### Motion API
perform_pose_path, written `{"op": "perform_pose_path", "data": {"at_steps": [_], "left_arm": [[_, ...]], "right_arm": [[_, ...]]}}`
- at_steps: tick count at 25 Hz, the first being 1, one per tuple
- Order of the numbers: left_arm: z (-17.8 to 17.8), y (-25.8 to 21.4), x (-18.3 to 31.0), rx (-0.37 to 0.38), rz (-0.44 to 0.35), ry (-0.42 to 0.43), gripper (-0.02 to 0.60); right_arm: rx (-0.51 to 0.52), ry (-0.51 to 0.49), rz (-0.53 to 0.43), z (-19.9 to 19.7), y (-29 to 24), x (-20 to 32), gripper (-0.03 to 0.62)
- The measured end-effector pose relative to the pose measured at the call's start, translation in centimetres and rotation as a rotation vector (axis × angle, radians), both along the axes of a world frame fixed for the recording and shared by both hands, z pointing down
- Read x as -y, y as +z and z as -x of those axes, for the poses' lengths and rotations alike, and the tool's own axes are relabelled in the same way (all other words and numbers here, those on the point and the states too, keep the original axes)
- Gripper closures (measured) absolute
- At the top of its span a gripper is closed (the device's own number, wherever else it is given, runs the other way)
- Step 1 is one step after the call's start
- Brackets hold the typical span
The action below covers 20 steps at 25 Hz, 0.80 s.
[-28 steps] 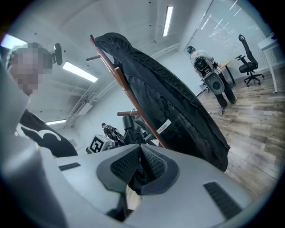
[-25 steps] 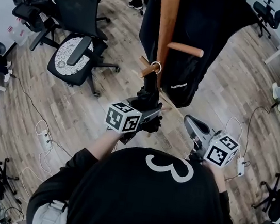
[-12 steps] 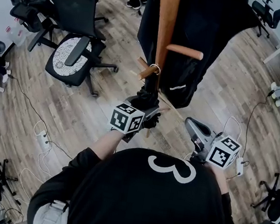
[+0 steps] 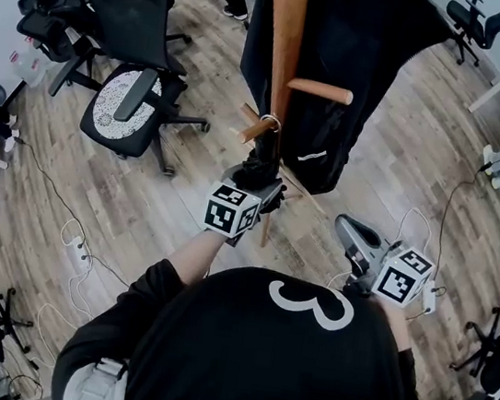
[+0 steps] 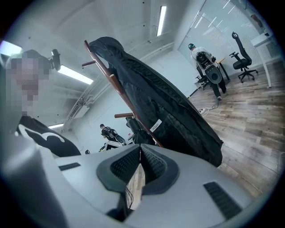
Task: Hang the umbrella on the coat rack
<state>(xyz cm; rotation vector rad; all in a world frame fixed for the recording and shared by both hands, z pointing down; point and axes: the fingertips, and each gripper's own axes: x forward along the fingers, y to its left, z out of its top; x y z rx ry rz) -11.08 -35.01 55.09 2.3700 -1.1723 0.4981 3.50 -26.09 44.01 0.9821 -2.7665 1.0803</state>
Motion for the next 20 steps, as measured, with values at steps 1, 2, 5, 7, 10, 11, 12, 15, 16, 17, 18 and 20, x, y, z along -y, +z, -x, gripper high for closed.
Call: {"op": "perform_pose_path", "data": {"at_steps": [1,2,5,7,10,11,12,15,16,17,18,20], "left_arm": [[0.0,0.0,0.2,0.004,-0.008,-0.008,0.305],[0.1,0.1,0.3,0.009,-0.016,-0.017,0.301],[0.2,0.3,0.4,0.026,-0.034,-0.048,0.281],[0.5,0.4,0.2,0.04,-0.042,-0.059,0.268],[0.9,0.2,-0.5,0.066,-0.051,-0.072,0.259],[1.1,0.0,-0.8,0.074,-0.052,-0.082,0.256],[1.2,-0.2,-1.3,0.076,-0.049,-0.095,0.256],[1.6,-1.3,-3.5,0.054,-0.044,-0.135,0.258],[1.7,-1.9,-4.3,0.044,-0.055,-0.147,0.258],[1.8,-2.7,-5.3,0.037,-0.073,-0.157,0.261],[1.8,-3.6,-6.3,0.033,-0.092,-0.161,0.265],[1.2,-5.2,-8.7,0.014,-0.113,-0.155,0.272]], "right_arm": [[-0.001,0.0,0.003,-0.2,0.1,-0.1,0.566],[-0.002,-0.001,0.006,-0.3,0.1,-0.3,0.566],[-0.003,-0.007,0.004,-1.0,0.2,-1.0,0.566],[-0.01,-0.009,-0.007,-1.5,0.0,-1.5,0.566],[-0.015,-0.014,-0.019,-2.3,-0.5,-2.2,0.566],[-0.012,-0.017,-0.021,-2.6,-0.7,-2.4,0.566],[-0.009,-0.022,-0.023,-3.0,-0.9,-2.7,0.566],[-0.013,-0.036,-0.033,-3.9,-1.4,-3.9,0.566],[-0.015,-0.042,-0.038,-4.1,-1.5,-4.3,0.566],[-0.015,-0.049,-0.043,-4.2,-1.7,-4.7,0.566],[-0.014,-0.057,-0.047,-4.3,-1.9,-5.2,0.566],[-0.006,-0.077,-0.056,-4.5,-2.1,-6.4,0.566]]}}
